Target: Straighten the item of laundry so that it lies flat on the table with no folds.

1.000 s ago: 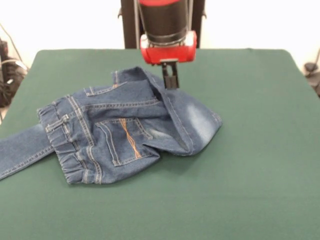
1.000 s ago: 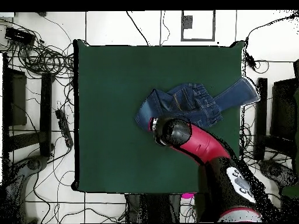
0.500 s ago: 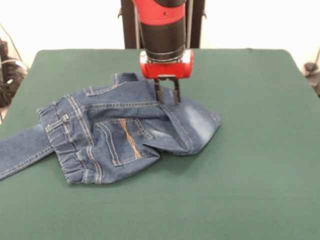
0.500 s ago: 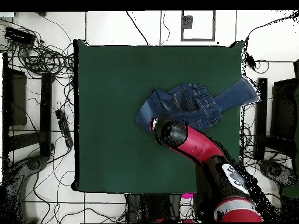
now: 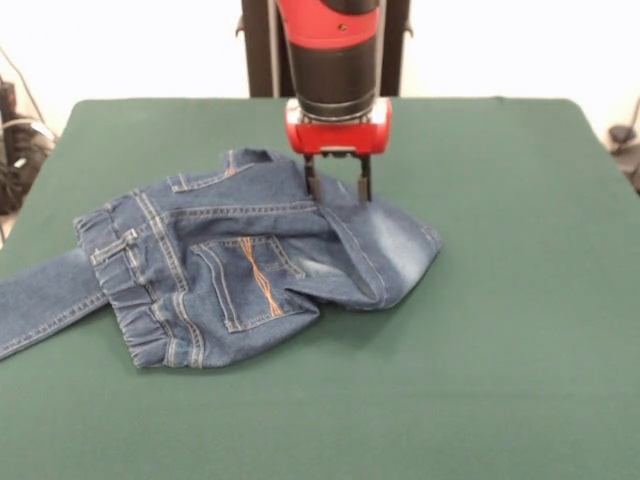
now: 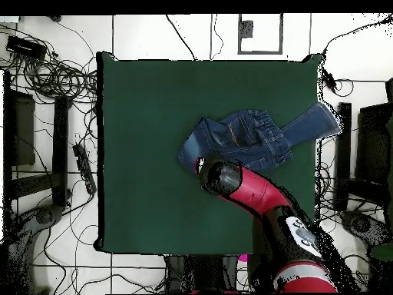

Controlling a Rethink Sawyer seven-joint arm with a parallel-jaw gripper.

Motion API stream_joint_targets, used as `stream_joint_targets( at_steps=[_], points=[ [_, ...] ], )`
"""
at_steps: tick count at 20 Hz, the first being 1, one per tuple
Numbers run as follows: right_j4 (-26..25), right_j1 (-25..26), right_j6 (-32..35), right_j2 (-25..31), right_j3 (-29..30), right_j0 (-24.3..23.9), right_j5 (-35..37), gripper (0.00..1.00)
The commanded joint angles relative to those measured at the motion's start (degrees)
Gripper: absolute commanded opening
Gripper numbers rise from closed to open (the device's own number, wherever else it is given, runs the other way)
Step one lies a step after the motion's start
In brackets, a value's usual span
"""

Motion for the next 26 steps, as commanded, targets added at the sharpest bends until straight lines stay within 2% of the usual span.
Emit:
stream_joint_targets(
  at_steps=[1, 4, 7, 11, 14, 16, 20, 26],
  points=[
    [2.26, -3.81, 14.64, -1.52, 1.24, 3.96, 7.65, 1.0],
    [2.33, -2.71, 14.03, -1.45, 0.03, 4.06, 6.92, 1.0],
    [1.67, -0.35, 12.32, -1.88, -3.54, 3.62, 6.87, 1.0],
    [-0.3, -1.46, 9.67, -3.99, -6.15, 3.01, 10.9, 1.0],
    [-1.04, -0.73, 8.43, -4.36, -7.7, 2.01, 11.2, 1.0],
    [-0.58, 1.79, 8.63, -2.75, -7.16, 0.97, 7.14, 1.0],
    [0.48, 10.51, 10.22, 2.35, -7.52, -1.51, -4.54, 1.0],
    [4.14, 18.66, 14.9, 8.58, -6.85, -4.25, -11.2, 1.0]
  ],
)
